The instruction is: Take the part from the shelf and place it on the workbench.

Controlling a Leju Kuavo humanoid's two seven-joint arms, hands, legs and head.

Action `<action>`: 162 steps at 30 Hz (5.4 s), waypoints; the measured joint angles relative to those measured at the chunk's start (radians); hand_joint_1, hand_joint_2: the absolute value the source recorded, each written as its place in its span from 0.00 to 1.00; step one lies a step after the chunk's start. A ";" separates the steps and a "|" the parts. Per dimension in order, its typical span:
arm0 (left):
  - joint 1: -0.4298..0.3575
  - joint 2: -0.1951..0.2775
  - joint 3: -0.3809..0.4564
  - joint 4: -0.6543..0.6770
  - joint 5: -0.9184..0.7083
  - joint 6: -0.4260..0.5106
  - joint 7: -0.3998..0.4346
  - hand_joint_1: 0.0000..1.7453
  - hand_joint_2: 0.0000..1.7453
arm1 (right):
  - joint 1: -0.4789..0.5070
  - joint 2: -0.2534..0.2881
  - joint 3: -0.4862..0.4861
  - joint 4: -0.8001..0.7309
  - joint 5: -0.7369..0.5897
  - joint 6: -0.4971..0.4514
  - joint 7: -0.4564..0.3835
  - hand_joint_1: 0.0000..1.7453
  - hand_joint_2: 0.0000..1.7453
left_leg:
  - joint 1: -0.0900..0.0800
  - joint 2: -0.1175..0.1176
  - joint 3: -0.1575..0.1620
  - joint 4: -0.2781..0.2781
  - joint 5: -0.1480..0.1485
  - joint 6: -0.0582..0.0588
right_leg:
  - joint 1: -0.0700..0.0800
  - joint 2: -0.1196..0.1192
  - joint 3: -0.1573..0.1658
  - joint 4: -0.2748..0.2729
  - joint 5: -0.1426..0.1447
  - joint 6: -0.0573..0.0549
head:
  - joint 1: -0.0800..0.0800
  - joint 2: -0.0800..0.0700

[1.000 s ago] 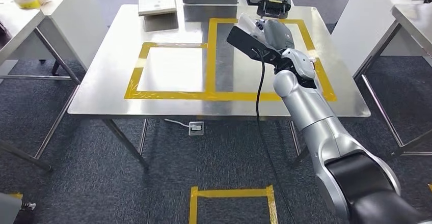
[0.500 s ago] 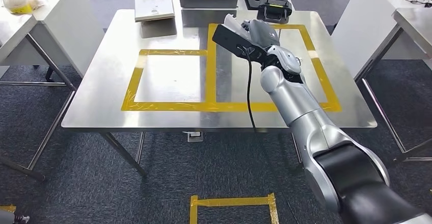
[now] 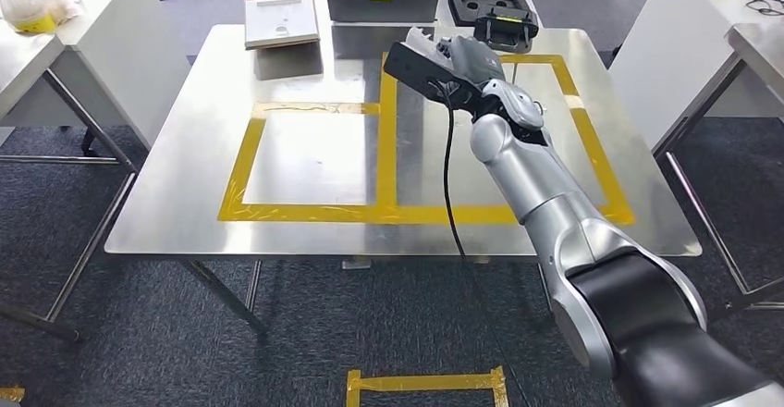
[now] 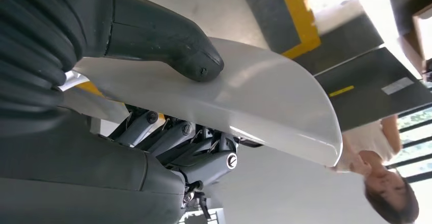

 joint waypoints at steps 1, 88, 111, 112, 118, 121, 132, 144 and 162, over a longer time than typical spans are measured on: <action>0.001 0.001 0.000 0.000 0.000 0.000 -0.001 0.00 1.00 | -0.002 -0.001 0.000 0.004 -0.003 -0.002 0.009 1.00 1.00 | -0.001 0.001 0.001 0.009 -0.001 -0.006 | -0.003 0.001 0.009 -0.004 0.001 -0.006 | 0.000 0.000; -0.006 0.000 0.000 -0.001 0.051 0.000 0.029 0.00 0.00 | -0.022 -0.016 -0.123 0.071 0.012 -0.028 -0.096 0.00 0.00 | -0.003 0.003 0.001 0.037 -0.018 -0.011 | -0.009 0.000 -0.015 0.027 0.007 -0.002 | -0.007 0.000; -0.011 -0.006 -0.014 0.000 0.048 0.000 0.041 0.00 0.00 | 0.017 -0.034 -0.123 0.021 -0.010 -0.033 -0.101 0.00 0.00 | 0.005 0.009 -0.206 0.174 -0.024 -0.026 | -0.007 -0.001 0.058 0.005 -0.043 -0.026 | -0.010 0.000; -0.011 -0.006 -0.014 0.000 0.049 0.000 0.041 0.00 0.00 | 0.018 -0.035 -0.123 0.021 -0.011 -0.033 -0.100 0.00 0.00 | 0.006 0.009 -0.214 0.236 -0.052 -0.029 | -0.007 -0.001 0.041 0.005 -0.030 -0.025 | -0.010 0.000; -0.016 -0.004 -0.016 0.000 0.049 0.000 0.040 0.00 0.00 | 0.028 -0.041 -0.124 0.016 -0.018 -0.040 -0.100 0.00 0.00 | 0.002 0.008 -0.003 0.077 -0.019 -0.019 | -0.006 -0.002 -0.040 0.011 0.039 -0.004 | -0.010 0.000; -0.019 -0.003 -0.019 -0.001 0.048 0.000 0.041 0.00 0.00 | 0.030 -0.047 -0.126 0.012 -0.022 -0.045 -0.100 0.00 0.00 | -0.006 0.006 0.025 0.009 -0.034 0.004 | -0.007 -0.003 -0.045 0.004 0.068 0.017 | -0.011 0.000; -0.021 -0.003 -0.032 0.000 0.037 0.000 0.047 0.00 0.00 | 0.062 -0.066 -0.127 0.009 -0.025 -0.056 -0.100 0.00 0.00 | -0.002 0.016 -0.116 0.010 0.095 0.028 | -0.009 -0.001 0.033 0.154 -0.090 0.038 | -0.010 0.000; -0.022 -0.004 -0.041 0.000 0.035 0.000 0.058 0.00 0.00 | 0.078 -0.083 -0.147 -0.006 -0.037 -0.063 -0.109 0.00 0.00 | 0.004 0.010 -0.184 0.288 -0.066 -0.033 | -0.010 -0.003 0.020 -0.002 -0.004 -0.019 | -0.012 0.000; -0.013 -0.008 -0.057 0.001 0.032 0.000 0.057 0.00 0.00 | 0.192 -0.139 -0.180 -0.001 -0.083 -0.074 -0.139 0.00 0.00 | -0.002 0.015 -0.097 0.007 0.078 0.031 | -0.015 -0.002 0.007 0.195 -0.087 0.045 | -0.011 0.000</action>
